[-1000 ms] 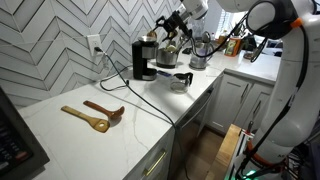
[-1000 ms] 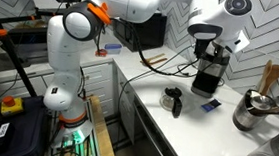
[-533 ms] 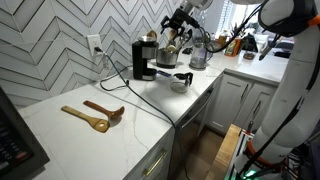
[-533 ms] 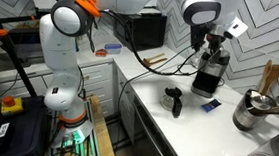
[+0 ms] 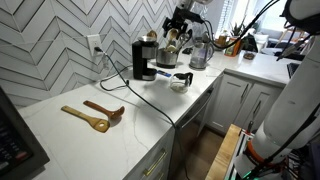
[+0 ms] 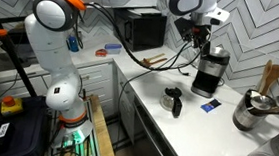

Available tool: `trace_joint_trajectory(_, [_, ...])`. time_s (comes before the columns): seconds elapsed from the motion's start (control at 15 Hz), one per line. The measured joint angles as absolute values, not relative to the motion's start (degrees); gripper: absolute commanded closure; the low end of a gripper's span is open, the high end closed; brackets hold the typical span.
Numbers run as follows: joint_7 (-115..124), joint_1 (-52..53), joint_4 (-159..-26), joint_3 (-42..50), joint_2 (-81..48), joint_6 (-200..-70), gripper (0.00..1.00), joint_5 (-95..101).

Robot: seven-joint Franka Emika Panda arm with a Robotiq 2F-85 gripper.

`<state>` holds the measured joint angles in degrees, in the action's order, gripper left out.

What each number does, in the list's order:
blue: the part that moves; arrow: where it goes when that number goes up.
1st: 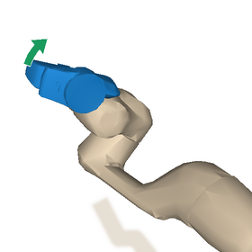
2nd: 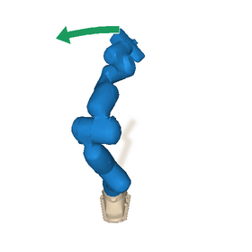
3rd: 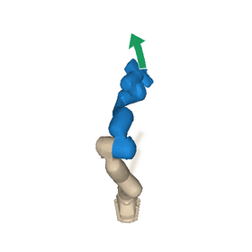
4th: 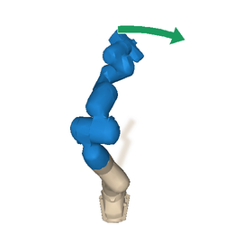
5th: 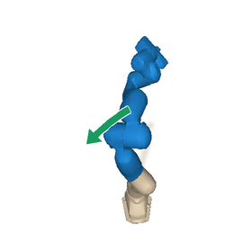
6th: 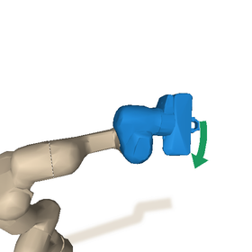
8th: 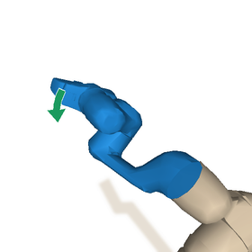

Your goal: Close the opened top lid of the coffee maker, remove the plate that is in the coffee maker rack and put it on top of the coffee maker

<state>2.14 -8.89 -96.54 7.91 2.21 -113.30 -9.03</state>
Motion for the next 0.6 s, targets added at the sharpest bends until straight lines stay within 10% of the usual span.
trace_joint_trajectory(0.6, [-2.03,-6.43,-110.37,5.67,15.46,-127.41,0.0,-5.38])
